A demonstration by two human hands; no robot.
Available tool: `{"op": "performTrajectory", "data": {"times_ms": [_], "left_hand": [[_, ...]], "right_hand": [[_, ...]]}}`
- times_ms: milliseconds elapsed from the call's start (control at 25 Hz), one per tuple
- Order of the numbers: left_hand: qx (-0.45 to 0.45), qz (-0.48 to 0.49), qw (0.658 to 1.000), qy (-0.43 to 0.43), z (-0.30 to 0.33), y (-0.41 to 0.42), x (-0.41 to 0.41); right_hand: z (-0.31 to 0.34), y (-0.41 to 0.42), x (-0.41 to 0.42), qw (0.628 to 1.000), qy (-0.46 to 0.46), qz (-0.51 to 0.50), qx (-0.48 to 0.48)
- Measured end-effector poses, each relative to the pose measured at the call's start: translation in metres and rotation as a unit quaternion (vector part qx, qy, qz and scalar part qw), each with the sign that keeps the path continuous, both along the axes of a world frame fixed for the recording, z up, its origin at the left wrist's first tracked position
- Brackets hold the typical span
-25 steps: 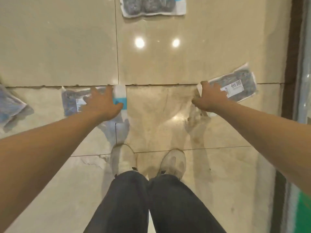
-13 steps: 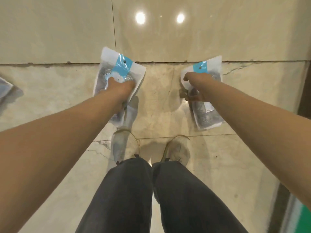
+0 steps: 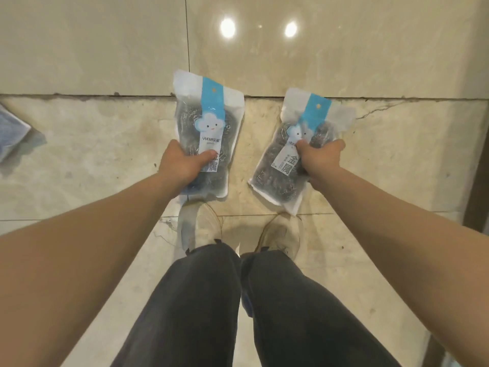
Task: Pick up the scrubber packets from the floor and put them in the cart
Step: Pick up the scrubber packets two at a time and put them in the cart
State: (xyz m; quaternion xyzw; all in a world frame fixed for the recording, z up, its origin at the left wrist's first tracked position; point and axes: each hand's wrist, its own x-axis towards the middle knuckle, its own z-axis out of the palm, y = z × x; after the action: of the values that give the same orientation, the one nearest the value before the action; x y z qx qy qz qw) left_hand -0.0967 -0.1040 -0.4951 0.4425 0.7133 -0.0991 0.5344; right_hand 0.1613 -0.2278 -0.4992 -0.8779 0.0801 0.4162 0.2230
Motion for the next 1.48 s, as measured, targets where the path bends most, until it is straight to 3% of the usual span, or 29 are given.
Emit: {"op": "performTrajectory", "data": {"times_ms": [120,360,560,840,960,1160,1360,1480], "left_hand": [[0.005,0.044,0.998,-0.045,0.075,0.003,0.013],[0.03,0.061,0.99,-0.125,0.304,0.036,0.022],[0.095,0.088,0.978,-0.165,0.551,0.064,0.021],[0.156,0.117,0.955,-0.222,0.777,0.048,-0.016],[0.184,0.148,0.941,-0.244,0.821,0.031,-0.046],[0.231,0.24,0.91,-0.247,0.851,-0.002,-0.101],[0.286,0.371,0.867,-0.167,0.86,-0.052,-0.146],[0.308,0.496,0.804,-0.113,0.864,-0.11,-0.176]], "right_hand": [[0.078,0.018,-0.006,0.991,-0.026,0.116,0.053],[0.339,0.068,0.031,0.97,-0.015,0.104,0.218],[0.576,0.105,0.031,0.951,0.052,0.08,0.295],[0.806,0.083,-0.026,0.918,0.113,0.06,0.376],[0.854,0.058,-0.047,0.899,0.116,0.069,0.417],[0.872,0.048,-0.073,0.874,0.124,0.11,0.456],[0.855,0.09,-0.115,0.854,0.188,0.284,0.393],[0.856,0.115,-0.17,0.807,0.262,0.398,0.349]]}}
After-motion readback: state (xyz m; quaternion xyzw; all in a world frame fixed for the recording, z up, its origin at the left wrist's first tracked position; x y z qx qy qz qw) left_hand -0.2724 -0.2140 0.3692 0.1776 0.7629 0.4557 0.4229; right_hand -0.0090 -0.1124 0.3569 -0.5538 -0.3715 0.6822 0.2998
